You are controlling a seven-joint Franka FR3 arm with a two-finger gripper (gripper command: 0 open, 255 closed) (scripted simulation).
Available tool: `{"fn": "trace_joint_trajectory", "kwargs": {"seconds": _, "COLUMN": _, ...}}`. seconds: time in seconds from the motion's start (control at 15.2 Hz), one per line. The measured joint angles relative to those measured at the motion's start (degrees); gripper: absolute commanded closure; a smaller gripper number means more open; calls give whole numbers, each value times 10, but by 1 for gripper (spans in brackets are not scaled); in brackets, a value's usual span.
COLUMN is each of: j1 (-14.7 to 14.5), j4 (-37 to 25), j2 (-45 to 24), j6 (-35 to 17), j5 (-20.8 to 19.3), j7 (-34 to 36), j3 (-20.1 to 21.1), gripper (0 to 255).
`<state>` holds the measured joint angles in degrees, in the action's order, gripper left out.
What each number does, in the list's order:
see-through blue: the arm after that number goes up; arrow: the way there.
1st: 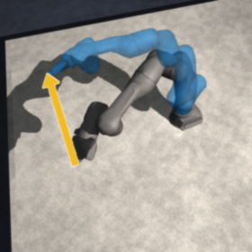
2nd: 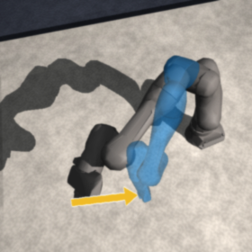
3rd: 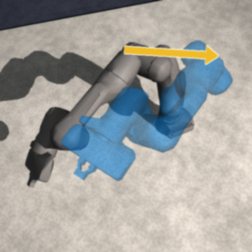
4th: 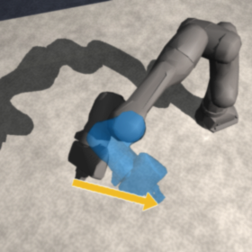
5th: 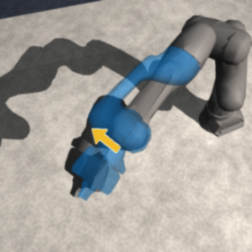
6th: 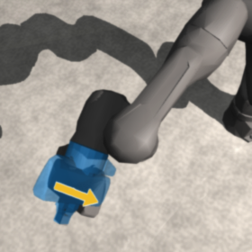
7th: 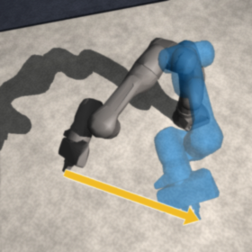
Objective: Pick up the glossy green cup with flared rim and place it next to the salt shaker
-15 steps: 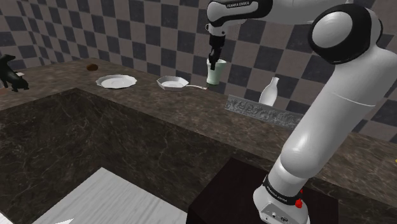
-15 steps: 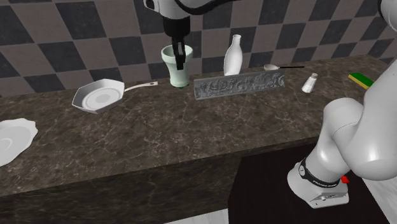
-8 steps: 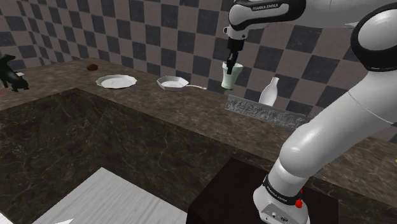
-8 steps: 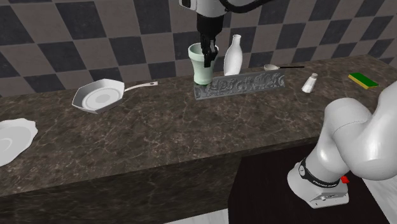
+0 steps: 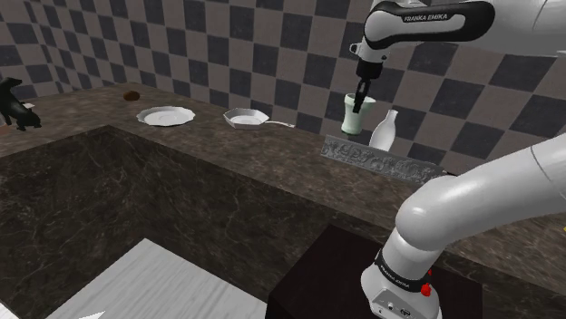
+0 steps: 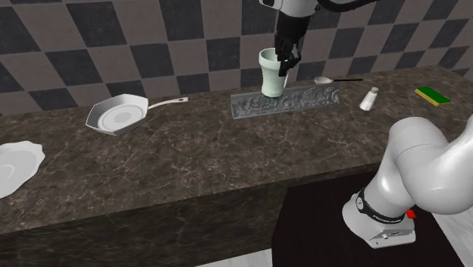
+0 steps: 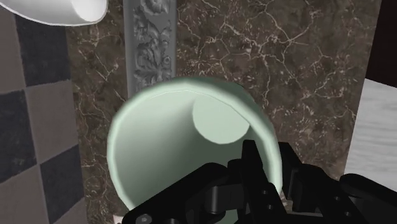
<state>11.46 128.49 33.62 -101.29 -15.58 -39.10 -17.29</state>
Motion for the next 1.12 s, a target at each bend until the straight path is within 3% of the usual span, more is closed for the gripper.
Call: {"fn": "trace_joint_trajectory", "kwargs": {"seconds": 1.12, "j1": 115, "j4": 98, "j2": 243, "j6": 105, "j5": -116, "j7": -169, "j3": -100, "gripper": 255}}
